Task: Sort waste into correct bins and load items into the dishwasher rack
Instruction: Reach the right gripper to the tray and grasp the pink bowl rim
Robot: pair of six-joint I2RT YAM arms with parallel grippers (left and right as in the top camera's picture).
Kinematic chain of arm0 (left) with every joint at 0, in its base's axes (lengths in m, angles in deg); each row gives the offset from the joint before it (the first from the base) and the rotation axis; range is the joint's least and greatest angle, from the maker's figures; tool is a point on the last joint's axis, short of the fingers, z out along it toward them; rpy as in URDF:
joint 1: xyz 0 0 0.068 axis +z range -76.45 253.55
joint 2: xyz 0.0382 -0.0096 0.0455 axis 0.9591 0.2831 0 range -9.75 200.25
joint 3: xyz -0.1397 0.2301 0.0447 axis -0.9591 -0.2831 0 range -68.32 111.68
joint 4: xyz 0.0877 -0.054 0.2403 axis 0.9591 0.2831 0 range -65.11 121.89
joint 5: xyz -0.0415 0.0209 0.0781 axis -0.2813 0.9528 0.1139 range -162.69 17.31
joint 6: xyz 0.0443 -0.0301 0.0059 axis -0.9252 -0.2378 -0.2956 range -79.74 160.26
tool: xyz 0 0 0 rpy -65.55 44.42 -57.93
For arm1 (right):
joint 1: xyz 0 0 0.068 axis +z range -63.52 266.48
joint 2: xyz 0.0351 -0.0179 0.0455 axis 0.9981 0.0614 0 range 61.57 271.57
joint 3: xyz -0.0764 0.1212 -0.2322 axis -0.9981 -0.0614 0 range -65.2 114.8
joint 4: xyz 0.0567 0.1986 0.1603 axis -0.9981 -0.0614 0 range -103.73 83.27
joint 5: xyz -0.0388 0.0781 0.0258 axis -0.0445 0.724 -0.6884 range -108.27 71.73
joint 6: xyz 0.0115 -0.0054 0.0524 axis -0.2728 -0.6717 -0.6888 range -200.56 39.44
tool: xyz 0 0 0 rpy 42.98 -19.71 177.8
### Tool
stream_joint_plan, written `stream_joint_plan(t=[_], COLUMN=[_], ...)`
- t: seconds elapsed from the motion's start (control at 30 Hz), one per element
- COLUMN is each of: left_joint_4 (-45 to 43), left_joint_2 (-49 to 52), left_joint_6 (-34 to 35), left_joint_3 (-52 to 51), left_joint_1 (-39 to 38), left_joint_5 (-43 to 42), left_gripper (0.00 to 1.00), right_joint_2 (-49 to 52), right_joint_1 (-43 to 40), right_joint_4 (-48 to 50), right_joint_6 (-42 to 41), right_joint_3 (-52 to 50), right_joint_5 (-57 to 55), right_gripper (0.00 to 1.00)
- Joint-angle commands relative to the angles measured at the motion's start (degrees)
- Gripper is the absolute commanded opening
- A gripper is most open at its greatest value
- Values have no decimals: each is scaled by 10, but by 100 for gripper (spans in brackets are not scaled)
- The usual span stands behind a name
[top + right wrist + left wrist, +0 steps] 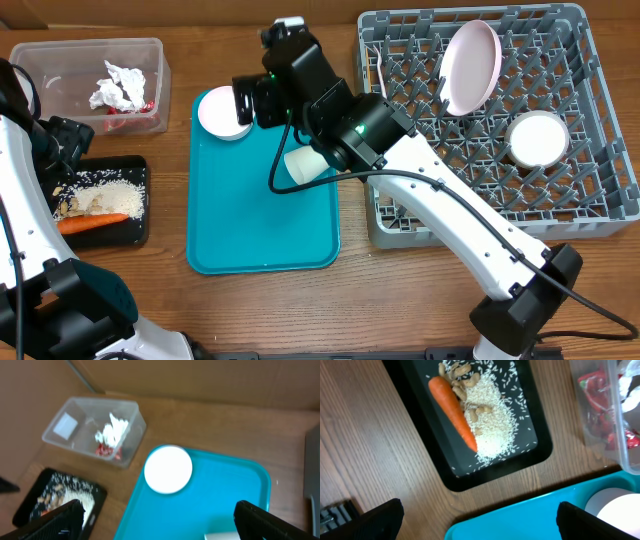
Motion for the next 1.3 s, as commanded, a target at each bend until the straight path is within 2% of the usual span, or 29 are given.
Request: stream_joint_plan(t=[0.0, 0.17, 0.33, 0.43, 0.5, 0.63, 1.27], left_joint_4=[6, 20, 31, 32, 32, 32, 34], left_joint_2=[8, 8, 8, 8, 8, 8, 8], left_joint_6=[0, 0, 0, 0, 2, 2, 2], left_joint_3=[4, 4, -2, -8, -13, -14, -14], left_joint_1=[2, 1, 1, 1, 1, 1, -6], left_joint_5=[3, 3, 3, 3, 3, 2, -2], left_gripper=[100, 100, 100, 100, 100, 100, 100], right_joint_2=[20, 101, 173, 206, 226, 255, 337], right_joint_1=[-5, -7, -13, -16, -16, -16, -17], right_joint_4=[44, 114, 159, 186, 202, 225, 261], right_joint_6=[9, 72, 78, 78, 78, 78, 78], right_joint_3=[-1, -1, 0, 0, 0, 0, 0], right_joint_5=[-9, 37, 36, 38, 38, 42, 42], right_gripper=[100, 100, 100, 96, 91, 86, 84])
